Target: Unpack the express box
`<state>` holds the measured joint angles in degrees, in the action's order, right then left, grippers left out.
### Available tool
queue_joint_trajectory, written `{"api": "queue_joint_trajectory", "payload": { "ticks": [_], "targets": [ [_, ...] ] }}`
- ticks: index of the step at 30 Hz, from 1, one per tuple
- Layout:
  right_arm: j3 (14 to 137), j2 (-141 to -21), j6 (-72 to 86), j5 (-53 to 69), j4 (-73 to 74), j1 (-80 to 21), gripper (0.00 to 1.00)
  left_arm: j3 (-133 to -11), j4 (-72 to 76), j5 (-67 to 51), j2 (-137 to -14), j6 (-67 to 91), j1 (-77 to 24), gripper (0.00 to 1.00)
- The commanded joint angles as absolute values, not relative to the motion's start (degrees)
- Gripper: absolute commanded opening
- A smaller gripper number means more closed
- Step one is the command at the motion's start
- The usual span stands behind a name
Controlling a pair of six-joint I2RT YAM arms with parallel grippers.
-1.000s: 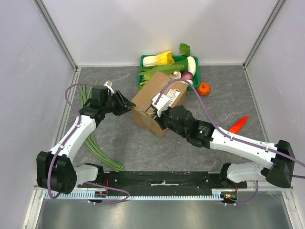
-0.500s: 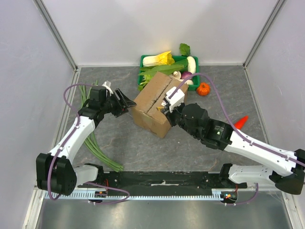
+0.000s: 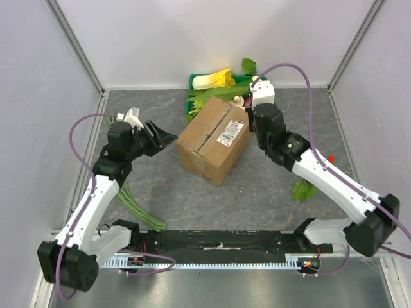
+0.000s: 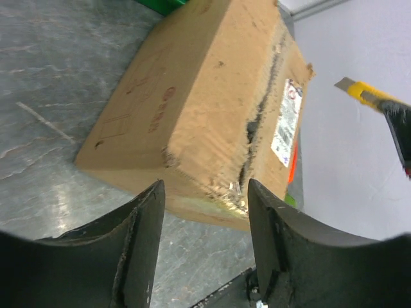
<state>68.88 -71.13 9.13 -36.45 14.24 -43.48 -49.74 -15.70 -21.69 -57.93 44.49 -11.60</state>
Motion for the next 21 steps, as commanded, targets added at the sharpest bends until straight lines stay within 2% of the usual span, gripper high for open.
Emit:
{"api": "queue_joint_trajectory", "payload": {
  "ticks": [1, 6, 10, 15, 21],
  "targets": [
    [74.34, -78.04, 11.42, -29.38, 13.19, -33.95, 0.0, -45.71, -17.4, -13.8, -52.4, 43.42, -11.34, 0.59],
    [77.08, -85.06, 11.78, -20.05, 13.97, -27.87, 0.0, -44.21, -18.89, -16.17, -53.0, 43.24, -11.42, 0.54],
    [78.22, -87.45, 9.77, -12.14, 14.85, -26.28, 0.0, -42.11, -17.32, -19.07, -53.88, 44.82, -11.43, 0.54],
    [77.43, -87.36, 8.44, -4.76, 15.2, -26.28, 0.0, -41.22, -15.73, -22.14, -55.89, 45.18, -11.43, 0.53],
    [73.66, -84.38, 9.84, -0.36, 15.64, -26.28, 0.0, -41.66, -13.97, -25.75, -61.6, 45.0, -11.43, 0.44]
  ]
}}
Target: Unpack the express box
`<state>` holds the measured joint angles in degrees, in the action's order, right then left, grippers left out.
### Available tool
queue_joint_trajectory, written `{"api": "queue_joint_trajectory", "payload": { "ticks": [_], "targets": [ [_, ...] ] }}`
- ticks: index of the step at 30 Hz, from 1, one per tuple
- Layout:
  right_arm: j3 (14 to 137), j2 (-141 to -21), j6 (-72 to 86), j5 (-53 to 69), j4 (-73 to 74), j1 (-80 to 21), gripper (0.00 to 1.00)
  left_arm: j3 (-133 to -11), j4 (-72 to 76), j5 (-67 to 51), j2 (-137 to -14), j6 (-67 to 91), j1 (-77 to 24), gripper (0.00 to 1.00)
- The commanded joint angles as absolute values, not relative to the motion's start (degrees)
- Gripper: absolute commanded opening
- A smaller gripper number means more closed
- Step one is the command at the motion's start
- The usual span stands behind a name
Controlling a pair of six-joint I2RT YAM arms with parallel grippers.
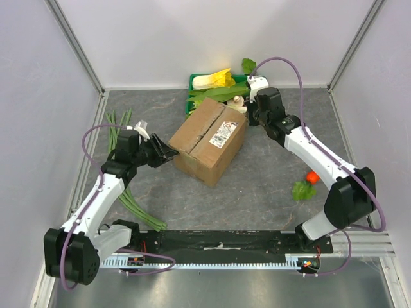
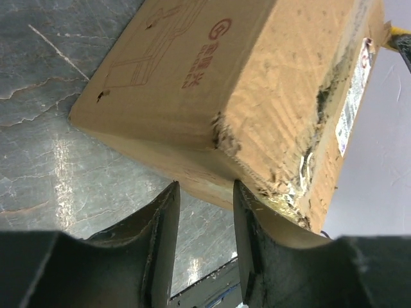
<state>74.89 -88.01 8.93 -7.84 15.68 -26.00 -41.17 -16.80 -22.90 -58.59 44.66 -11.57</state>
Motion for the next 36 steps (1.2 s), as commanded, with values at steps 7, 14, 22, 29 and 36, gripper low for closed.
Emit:
{"api": "queue_joint_trajectory", "payload": {
  "ticks": [7, 14, 22, 29, 36],
  "targets": [
    [68.47, -78.32, 13.44, -6.3, 16.96, -26.37, 0.0, -46.13, -21.88, -11.19, -62.23, 44.04, -11.43, 0.44],
    [69.78, -79.26, 16.35, -21.45, 16.88, -24.79, 0.0, -47.29, -23.73, -7.74, -62.14, 43.07, -11.34, 0.45],
    [80.67, -92.18, 11.87, -8.98, 14.33, -24.7, 0.0, -47.11, -23.82, -9.14, -61.79, 43.07, -11.34, 0.45],
    [80.17, -94.57, 13.71, 1.39, 15.64, -25.31, 0.0, -47.46, -22.33, -10.37, -63.45, 42.54, -11.34, 0.45],
    [72.61, -88.34, 14.67, 1.94, 17.22, -30.75, 0.0, -53.34, -21.79, -9.94, -68.9, 40.34, -10.81, 0.45]
  ]
}}
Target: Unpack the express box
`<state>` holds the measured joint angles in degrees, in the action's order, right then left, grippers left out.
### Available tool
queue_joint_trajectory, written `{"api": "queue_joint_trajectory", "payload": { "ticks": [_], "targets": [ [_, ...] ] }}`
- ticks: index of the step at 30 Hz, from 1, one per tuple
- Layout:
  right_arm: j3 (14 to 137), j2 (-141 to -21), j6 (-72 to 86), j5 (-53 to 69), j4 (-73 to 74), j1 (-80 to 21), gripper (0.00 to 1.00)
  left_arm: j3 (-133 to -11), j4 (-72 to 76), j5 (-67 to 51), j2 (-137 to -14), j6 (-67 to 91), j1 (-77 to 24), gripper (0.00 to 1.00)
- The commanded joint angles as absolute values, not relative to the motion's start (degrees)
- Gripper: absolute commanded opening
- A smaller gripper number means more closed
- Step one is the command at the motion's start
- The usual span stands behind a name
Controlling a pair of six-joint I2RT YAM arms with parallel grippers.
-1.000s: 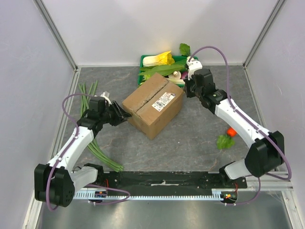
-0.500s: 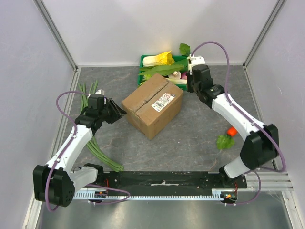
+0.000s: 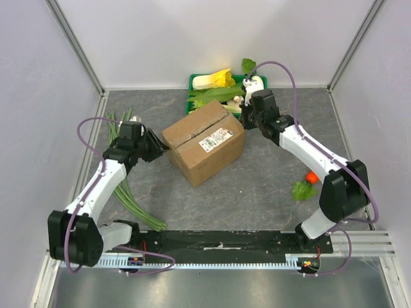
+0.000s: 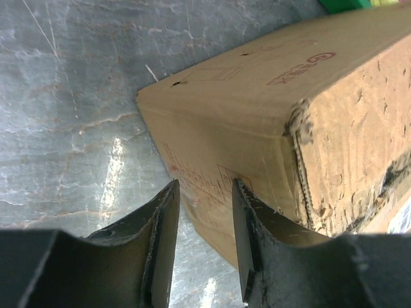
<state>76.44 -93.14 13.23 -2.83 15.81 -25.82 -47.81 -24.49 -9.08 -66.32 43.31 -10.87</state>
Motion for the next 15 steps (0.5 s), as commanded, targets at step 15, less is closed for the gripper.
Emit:
{"api": "queue_joint_trajectory", "payload": {
  "ticks": [15],
  "targets": [
    [65.21, -76.73, 30.13, -20.53, 25.92, -49.39, 0.0, -63.37, -25.92, -3.1, -76.38, 37.09, -5.54, 0.45]
  ]
}}
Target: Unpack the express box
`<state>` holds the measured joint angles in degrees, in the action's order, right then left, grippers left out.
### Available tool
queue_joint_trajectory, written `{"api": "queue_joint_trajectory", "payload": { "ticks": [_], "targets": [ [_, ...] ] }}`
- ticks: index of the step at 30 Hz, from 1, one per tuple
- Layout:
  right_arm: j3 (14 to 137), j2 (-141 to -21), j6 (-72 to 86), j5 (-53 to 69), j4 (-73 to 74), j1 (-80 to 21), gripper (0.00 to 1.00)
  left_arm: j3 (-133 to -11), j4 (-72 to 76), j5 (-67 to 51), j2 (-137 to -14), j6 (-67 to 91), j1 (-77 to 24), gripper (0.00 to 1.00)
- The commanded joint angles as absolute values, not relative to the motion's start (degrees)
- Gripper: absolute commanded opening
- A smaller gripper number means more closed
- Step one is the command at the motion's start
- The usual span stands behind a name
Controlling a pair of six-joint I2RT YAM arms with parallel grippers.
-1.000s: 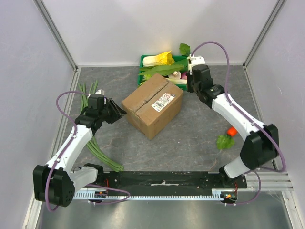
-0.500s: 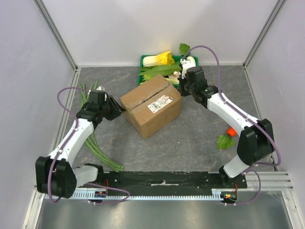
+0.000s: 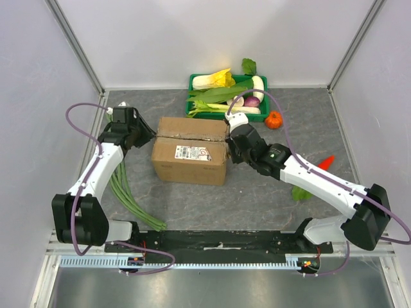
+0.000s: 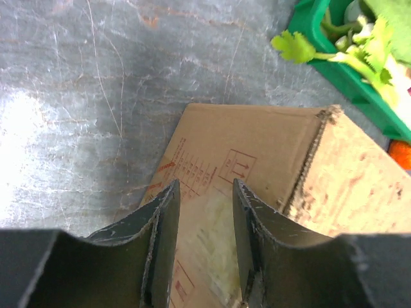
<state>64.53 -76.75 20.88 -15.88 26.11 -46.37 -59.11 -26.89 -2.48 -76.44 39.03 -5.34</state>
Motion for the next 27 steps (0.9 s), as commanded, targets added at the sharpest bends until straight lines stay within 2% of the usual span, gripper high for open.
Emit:
{"api": "queue_joint_trajectory", "payload": {
  "ticks": [1, 4, 7, 10, 14, 21, 27],
  "targets": [
    [65.74, -76.64, 31.19, -26.66, 27.23, -49.39, 0.0, -63.63, -27.15, -1.95, -75.68, 36.83, -4.93, 0.45],
    [69.16, -75.85, 33.66, -38.09, 32.24, -49.39, 0.0, -63.9, -29.26, 2.45, -72.18, 34.99, -3.78, 0.47],
    [71.8, -75.76, 31.74, -43.49, 34.45, -48.26, 0.0, -63.2, -32.6, 6.23, -67.0, 32.7, -3.43, 0.47],
    [73.12, -78.48, 26.47, -39.48, 29.73, -42.21, 0.0, -60.74, -35.32, 5.02, -62.24, 31.38, -3.43, 0.43],
    [77.95, -84.45, 19.0, -27.73, 21.46, -36.05, 0.0, -55.3, -39.19, 0.54, -54.6, 32.16, -3.43, 0.39],
    [90.61, -101.75, 12.13, -19.7, 18.11, -35.6, 0.0, -46.86, -43.86, -7.81, -47.12, 35.24, -3.52, 0.29],
    [92.02, -106.43, 11.43, -17.93, 15.56, -35.6, 0.0, -40.35, -40.53, -18.97, -44.38, 37.18, -3.78, 0.22]
  ]
}}
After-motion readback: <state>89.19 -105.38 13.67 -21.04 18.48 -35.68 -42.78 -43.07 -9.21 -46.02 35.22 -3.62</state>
